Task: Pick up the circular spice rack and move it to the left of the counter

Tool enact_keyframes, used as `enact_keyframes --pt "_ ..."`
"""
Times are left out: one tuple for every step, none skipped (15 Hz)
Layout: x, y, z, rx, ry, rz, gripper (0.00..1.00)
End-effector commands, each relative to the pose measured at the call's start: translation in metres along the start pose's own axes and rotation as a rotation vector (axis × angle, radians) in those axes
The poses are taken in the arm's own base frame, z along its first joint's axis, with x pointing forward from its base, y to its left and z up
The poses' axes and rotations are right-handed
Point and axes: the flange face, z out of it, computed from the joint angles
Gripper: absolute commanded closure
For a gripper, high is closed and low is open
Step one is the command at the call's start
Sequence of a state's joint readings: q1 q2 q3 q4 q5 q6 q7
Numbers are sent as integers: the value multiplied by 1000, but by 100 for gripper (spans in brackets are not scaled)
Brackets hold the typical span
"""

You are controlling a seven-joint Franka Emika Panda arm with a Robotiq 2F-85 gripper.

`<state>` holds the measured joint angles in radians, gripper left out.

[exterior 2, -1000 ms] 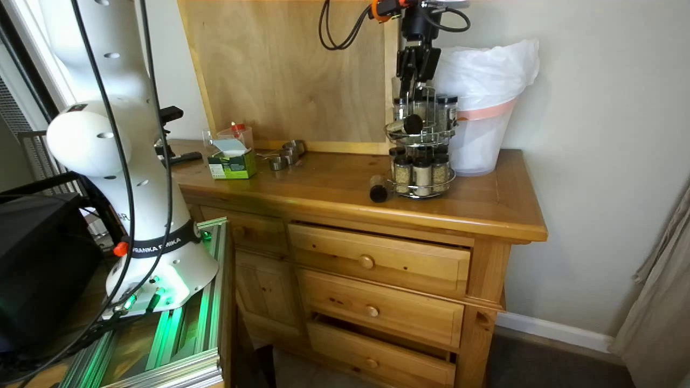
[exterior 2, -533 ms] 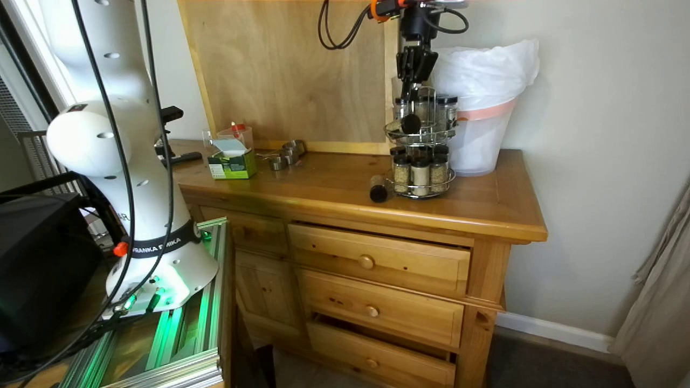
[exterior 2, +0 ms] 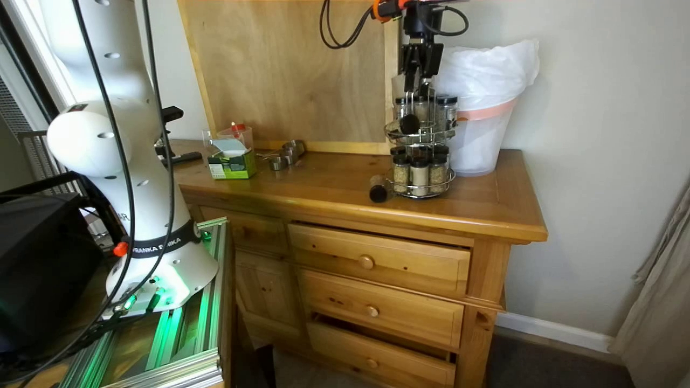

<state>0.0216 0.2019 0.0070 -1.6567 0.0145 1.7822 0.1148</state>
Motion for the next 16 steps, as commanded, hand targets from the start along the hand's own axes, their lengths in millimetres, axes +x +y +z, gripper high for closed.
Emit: enact_keyframes --pt "13 -8 -3 31 35 37 1" --pt "13 -8 -1 24 30 45 0" --pt "13 -7 2 21 22 48 0" --pt "13 -7 4 18 15 51 0" --pt "14 -7 7 17 7 50 8" --pt "14 -6 10 16 -1 49 25" --pt "15 -5 13 14 -7 49 29" --pt "16 -5 15 12 -10 49 36" --pt "17 -4 16 13 -12 51 45" --pt "18 -4 15 15 -7 55 51" --pt "18 -2 12 19 -3 60 59" --pt "18 0 10 22 -1 62 65" --pt "17 2 7 24 -1 64 73" --pt "16 5 5 24 -5 67 80" --pt "16 7 5 23 -9 70 86" --pt "16 8 6 21 -15 73 93"
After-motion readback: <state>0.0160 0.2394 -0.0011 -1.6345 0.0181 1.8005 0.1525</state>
